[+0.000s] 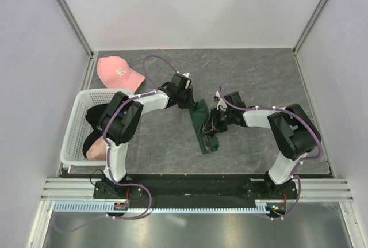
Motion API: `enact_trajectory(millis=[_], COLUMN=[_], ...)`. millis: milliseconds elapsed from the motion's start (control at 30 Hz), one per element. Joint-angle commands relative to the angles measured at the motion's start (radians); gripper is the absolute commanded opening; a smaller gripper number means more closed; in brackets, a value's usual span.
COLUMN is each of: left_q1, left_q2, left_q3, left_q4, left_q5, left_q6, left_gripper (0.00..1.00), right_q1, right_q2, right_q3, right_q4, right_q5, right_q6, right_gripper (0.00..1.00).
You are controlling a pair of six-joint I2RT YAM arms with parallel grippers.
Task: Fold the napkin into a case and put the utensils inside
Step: Insert the knife into the folded napkin, then reset both arms
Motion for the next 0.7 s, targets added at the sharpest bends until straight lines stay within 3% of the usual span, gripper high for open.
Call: enact_trajectory(millis=[0,167,433,667], left_q1=[-0.009,-0.008,-0.009,-0.033], left_q2=[-0.076,-0.155,-0.277,-0.473], left_q3=[-0.014,0.006,-0.006,-0.181], left_q4=[-0.064,-0.097,-0.147,-0.127], left_q5=[-0.005,-0.017,-0.025,0.081], left_q6=[0.030,0.040,0.062,0.057], left_gripper=[0.10,0.28,0.37,0.39], right_q1=[-0.002,0.000,0.000,0.006], right_q2=[-0.087,-0.150,-0.279,-0.482], right_q3=[0.039,0.039,0.058,0.055], right_q4=[-0.024,-0.097,-0.270,-0.463], right_q5=[0.047,0.069,0.147,0.368], right_q6=[-0.019,-0.019,-0.058,-0.165], right_gripper=[0.32,0.46,0.54,0.64])
